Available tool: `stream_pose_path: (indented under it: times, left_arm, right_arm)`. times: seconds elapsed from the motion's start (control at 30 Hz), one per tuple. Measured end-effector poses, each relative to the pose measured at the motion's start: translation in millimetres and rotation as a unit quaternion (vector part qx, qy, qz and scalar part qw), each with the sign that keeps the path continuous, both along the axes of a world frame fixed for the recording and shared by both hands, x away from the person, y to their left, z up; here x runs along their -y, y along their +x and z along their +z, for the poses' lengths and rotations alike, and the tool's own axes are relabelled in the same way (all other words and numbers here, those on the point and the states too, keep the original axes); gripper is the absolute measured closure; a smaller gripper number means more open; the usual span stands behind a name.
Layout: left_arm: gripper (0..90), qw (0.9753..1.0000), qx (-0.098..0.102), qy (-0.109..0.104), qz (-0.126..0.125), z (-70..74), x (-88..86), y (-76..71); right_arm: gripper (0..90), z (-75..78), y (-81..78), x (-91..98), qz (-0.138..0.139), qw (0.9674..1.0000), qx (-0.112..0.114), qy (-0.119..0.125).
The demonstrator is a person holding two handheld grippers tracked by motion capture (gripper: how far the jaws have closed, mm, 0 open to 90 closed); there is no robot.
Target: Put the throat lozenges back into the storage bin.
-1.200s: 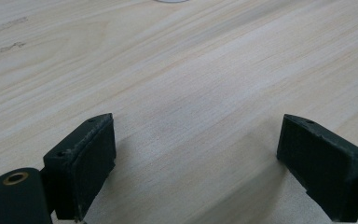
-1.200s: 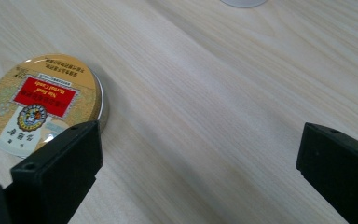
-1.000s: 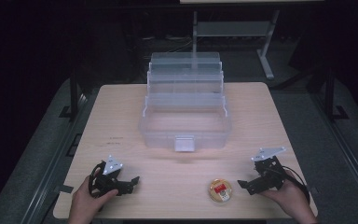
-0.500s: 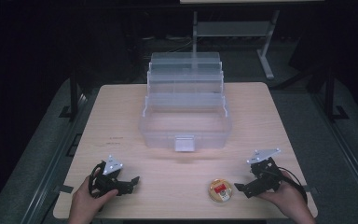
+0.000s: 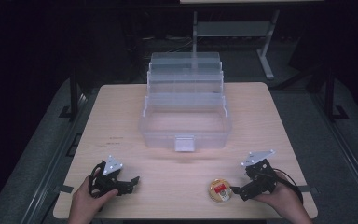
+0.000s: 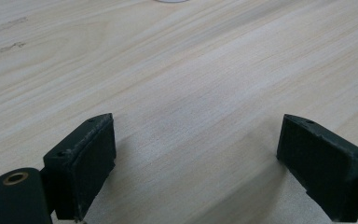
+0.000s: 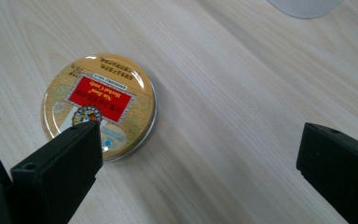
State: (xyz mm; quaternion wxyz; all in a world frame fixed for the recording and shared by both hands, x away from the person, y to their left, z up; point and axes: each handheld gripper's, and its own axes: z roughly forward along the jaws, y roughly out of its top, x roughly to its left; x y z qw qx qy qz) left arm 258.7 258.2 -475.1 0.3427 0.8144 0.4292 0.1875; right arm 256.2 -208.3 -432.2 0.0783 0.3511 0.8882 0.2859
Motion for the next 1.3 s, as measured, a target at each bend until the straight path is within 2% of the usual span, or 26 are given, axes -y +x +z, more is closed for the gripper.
stream_pose_path:
  times: [1.3]
  left_arm:
    - [10.7, 1.0000, 0.000, -0.001, 0.001, -0.1, 0.2, 0.0]
  right_arm:
    - [0.0, -3.5, -2.1, -43.2, 0.063, 0.9979, -0.013, -0.003]
